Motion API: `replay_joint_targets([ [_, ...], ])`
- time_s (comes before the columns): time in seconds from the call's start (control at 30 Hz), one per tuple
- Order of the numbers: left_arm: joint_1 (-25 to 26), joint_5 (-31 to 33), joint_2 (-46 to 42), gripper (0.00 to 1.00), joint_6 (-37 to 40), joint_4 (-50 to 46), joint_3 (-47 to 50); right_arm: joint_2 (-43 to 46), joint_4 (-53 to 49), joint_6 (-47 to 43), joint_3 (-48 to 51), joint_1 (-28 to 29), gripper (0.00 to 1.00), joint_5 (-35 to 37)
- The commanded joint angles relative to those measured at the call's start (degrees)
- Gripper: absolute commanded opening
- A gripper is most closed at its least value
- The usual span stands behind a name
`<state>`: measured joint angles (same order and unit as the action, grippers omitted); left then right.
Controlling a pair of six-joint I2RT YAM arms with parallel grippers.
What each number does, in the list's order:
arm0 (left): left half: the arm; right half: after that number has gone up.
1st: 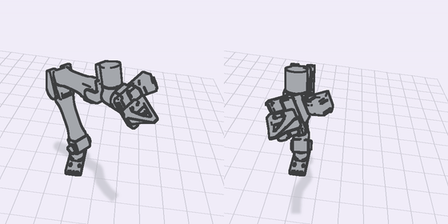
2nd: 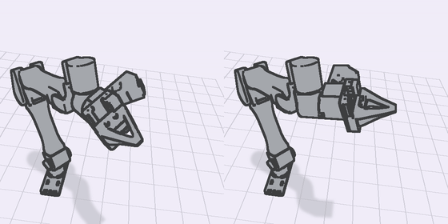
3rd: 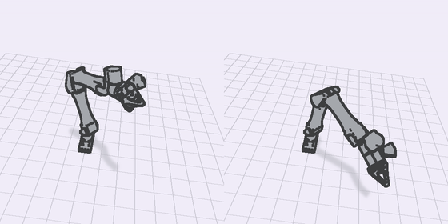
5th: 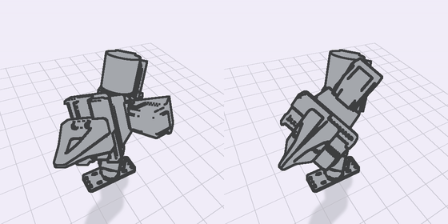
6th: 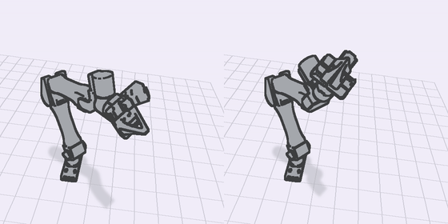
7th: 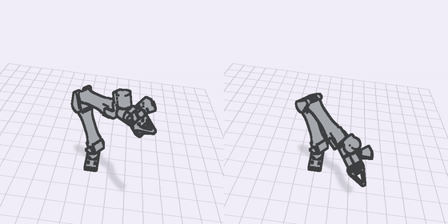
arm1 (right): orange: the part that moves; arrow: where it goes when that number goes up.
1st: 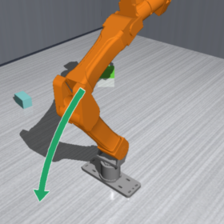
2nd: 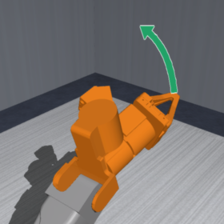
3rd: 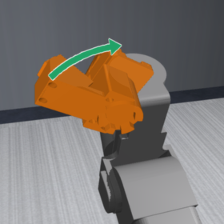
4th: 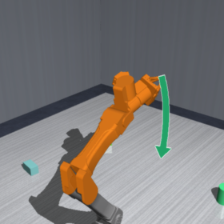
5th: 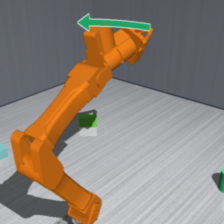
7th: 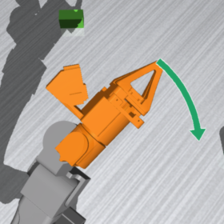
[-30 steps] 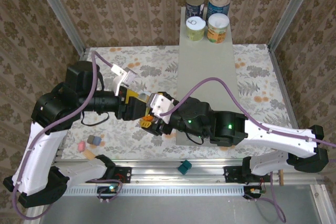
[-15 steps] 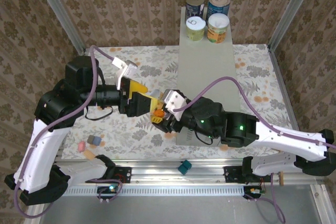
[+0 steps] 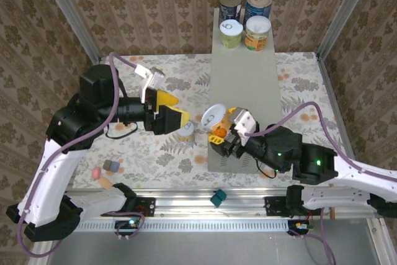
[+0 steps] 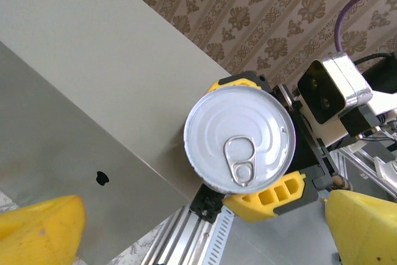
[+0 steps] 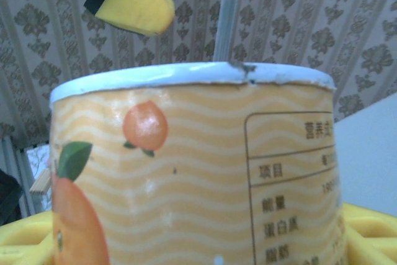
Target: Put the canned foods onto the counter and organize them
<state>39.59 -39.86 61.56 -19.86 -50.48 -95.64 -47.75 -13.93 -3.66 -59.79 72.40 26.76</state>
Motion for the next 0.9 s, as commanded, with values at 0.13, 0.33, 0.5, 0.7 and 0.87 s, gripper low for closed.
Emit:
replay_joint_targets([
  [0.13,0.71,0.09,0.71,1.0,-0.34,2.31,0.73,4.81,4.25,1.86,2.43,-3.19,0.63,3.55],
  [0.33,4.35,5.81,4.21,1.0,1.45,-0.58,-1.43,7.51,2.3,3.43,5.39,-4.53,0.67,4.99],
  [0.5,8.66,8.76,7.87,1.0,2.55,0.24,-3.14,9.54,1.3,4.51,6.82,-5.16,0.73,5.59],
  [0.7,11.37,10.15,10.72,1.0,3.07,1.34,-4.36,10.65,-1.63,5.06,6.41,-5.42,0.8,6.2],
  [0.87,11.81,10.37,11.12,1.0,2.9,2.35,-3.91,11.09,-3.76,5.06,5.85,-5.52,0.8,6.45],
])
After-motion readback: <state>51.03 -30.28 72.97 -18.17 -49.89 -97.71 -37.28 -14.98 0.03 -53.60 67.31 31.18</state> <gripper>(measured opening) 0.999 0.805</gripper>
